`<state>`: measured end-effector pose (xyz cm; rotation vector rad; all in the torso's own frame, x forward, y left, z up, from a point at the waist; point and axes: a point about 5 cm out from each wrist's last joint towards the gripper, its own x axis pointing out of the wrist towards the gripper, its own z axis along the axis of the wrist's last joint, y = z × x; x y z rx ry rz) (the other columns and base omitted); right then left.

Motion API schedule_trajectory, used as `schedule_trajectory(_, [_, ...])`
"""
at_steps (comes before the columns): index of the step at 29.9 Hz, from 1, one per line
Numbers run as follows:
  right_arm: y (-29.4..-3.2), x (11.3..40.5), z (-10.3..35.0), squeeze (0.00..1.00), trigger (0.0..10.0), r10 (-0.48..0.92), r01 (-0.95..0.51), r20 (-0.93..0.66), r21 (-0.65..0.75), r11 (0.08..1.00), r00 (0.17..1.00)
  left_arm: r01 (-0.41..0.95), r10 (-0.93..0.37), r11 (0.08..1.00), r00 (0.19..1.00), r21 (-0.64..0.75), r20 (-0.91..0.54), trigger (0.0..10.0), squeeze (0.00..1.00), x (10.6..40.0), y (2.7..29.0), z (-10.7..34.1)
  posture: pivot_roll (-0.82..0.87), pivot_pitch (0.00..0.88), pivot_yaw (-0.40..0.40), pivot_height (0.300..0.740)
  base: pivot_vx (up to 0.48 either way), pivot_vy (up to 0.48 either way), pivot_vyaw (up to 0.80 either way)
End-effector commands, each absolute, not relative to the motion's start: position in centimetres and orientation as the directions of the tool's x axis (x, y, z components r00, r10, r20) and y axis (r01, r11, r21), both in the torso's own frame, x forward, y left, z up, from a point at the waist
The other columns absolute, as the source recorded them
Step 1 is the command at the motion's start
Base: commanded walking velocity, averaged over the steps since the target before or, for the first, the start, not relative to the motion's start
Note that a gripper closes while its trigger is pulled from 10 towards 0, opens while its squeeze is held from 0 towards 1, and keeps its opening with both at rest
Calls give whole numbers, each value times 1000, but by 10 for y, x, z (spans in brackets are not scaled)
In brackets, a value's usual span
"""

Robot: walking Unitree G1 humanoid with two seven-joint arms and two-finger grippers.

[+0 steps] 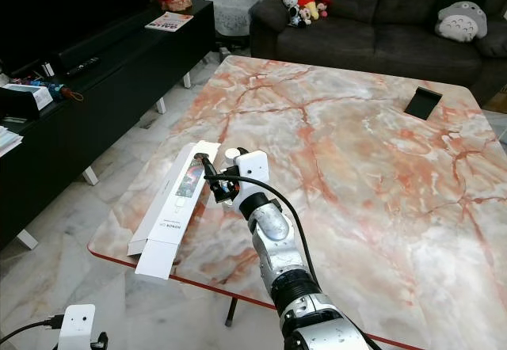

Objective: Picking trash to rubbish bin

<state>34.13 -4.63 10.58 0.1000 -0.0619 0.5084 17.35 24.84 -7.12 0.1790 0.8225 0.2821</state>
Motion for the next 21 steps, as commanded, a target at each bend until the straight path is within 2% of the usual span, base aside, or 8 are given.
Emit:
schedule_trajectory(1, [-31, 344, 118, 0, 10000, 504, -514, 116, 83, 854, 856, -183, 321, 946, 625, 266, -712, 10000, 0, 168, 252, -73, 13, 0, -22, 740, 0, 0, 0])
schedule_trajectory(21, [-35, 349, 123, 0, 10000, 448, -463, 141, 103, 880, 883, -183, 318, 948, 623, 262, -714, 10000, 0, 167, 251, -74, 11, 0, -23, 740, 0, 0, 0])
